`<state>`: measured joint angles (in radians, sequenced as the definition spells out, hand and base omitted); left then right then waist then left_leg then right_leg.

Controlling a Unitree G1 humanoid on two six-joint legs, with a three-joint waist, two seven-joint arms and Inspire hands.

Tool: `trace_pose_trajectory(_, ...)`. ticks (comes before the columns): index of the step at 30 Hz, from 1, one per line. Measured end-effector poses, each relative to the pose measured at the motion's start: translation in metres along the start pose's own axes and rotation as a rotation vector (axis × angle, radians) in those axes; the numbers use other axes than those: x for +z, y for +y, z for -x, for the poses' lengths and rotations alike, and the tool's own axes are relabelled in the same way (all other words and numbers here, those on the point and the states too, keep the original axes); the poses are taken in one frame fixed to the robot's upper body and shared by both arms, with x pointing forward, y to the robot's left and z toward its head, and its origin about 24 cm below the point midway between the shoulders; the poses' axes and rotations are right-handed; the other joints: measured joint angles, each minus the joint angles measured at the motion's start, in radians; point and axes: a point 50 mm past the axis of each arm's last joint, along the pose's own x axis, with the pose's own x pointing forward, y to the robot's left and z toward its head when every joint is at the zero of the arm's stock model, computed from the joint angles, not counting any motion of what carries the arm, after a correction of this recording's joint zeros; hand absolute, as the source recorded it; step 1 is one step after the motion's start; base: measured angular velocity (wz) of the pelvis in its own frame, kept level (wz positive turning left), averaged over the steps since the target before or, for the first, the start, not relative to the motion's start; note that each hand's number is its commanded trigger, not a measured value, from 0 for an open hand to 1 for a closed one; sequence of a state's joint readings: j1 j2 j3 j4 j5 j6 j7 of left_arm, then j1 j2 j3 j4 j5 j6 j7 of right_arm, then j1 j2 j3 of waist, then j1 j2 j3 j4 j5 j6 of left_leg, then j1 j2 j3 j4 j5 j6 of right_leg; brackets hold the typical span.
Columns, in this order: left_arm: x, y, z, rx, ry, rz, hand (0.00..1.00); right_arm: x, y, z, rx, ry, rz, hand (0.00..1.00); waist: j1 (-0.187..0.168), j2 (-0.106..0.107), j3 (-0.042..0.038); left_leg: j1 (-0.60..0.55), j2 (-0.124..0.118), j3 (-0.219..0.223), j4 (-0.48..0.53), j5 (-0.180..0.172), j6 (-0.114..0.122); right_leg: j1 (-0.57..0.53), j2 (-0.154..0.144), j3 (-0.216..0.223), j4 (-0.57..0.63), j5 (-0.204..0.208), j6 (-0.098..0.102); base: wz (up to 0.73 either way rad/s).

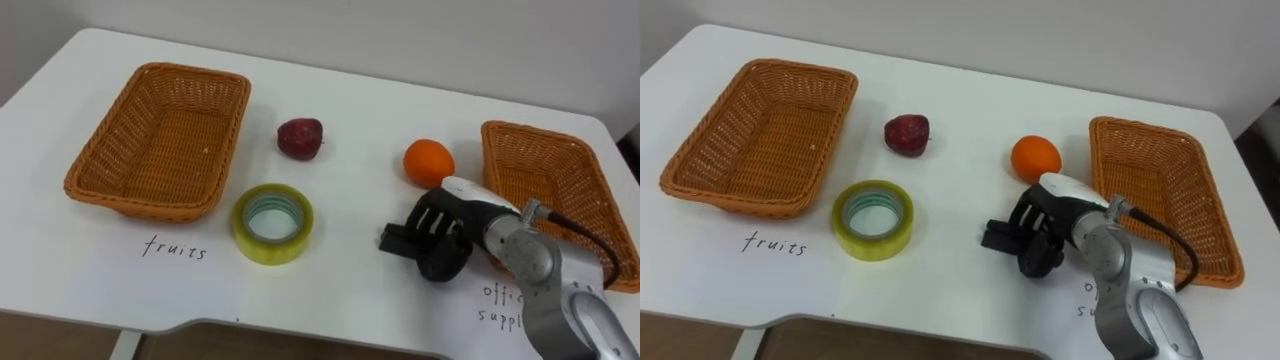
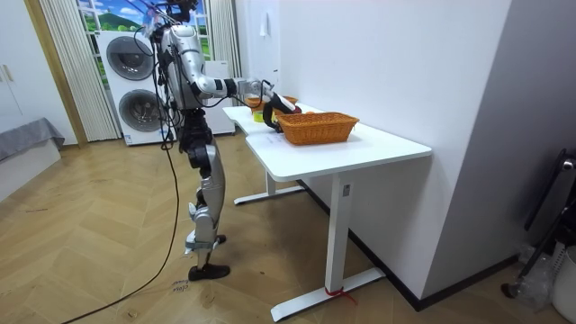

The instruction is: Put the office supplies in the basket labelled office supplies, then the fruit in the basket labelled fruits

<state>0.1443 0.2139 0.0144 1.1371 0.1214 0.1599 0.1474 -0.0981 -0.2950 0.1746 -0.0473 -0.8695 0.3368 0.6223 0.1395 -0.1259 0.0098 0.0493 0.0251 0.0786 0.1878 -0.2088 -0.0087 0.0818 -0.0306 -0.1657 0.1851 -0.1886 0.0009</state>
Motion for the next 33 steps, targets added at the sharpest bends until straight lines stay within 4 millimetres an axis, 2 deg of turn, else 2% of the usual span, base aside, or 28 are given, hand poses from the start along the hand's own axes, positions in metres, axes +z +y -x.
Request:
trace_pose_trajectory(4,0.001,0.001,0.0,0.002,-0.003,0.019,0.0,0.004,-0.004,0.003,-0.017,-0.023,0.012,1.0,-0.004,-0.002,-0.0016,-0.002,0.0,0.001,0.003,0.002,0.001,-0.014,-0.001,0.005,0.002,0.0,0.0,-0.02)
trace_pose_trajectory(5,0.0,0.002,0.0,0.004,-0.006,0.031,0.0,0.006,-0.007,0.005,-0.029,-0.035,0.015,1.0,-0.007,-0.007,-0.0052,-0.004,-0.001,0.001,0.001,0.004,0.001,-0.012,-0.002,0.004,0.003,0.0,0.0,0.0)
trace_pose_trajectory(13,-0.009,0.001,0.0,0.007,0.002,0.071,0.0,0.021,-0.034,0.024,-0.15,-0.189,-0.046,1.0,-0.024,-0.009,-0.0039,0.002,-0.002,0.003,0.0,0.006,0.003,-0.006,-0.003,0.001,0.0,0.0,0.0,0.01)
trace_pose_trajectory(16,-0.012,-0.001,0.001,0.003,0.013,0.072,0.0,0.019,-0.039,0.026,-0.176,-0.202,-0.066,1.0,-0.025,-0.01,-0.0009,0.011,-0.002,0.003,0.0,0.006,0.003,0.003,-0.003,0.001,0.0,0.0,0.0,0.0)
trace_pose_trajectory(24,-0.016,-0.004,0.001,-0.006,0.03,0.072,0.0,0.017,-0.051,0.035,-0.236,-0.223,-0.09,1.0,-0.028,-0.013,-0.0025,0.013,-0.002,0.001,-0.002,0.006,0.003,0.012,-0.003,-0.001,0.002,0.0,0.0,0.0)
trace_pose_trajectory(28,-0.021,-0.003,0.002,-0.01,0.041,0.088,0.0,0.016,-0.065,0.045,-0.318,-0.235,-0.086,1.0,-0.034,-0.012,-0.0017,0.011,-0.002,0.001,-0.002,0.006,0.003,0.008,-0.003,0.0,0.001,0.0,0.0,0.0)
trace_pose_trajectory(33,-0.026,-0.001,0.002,-0.022,0.051,0.089,0.0,0.011,-0.079,0.05,-0.422,-0.226,-0.101,1.0,-0.038,-0.019,-0.007,0.01,-0.002,0.001,0.001,0.006,0.002,0.006,-0.003,0.0,0.001,0.0,0.0,0.0)
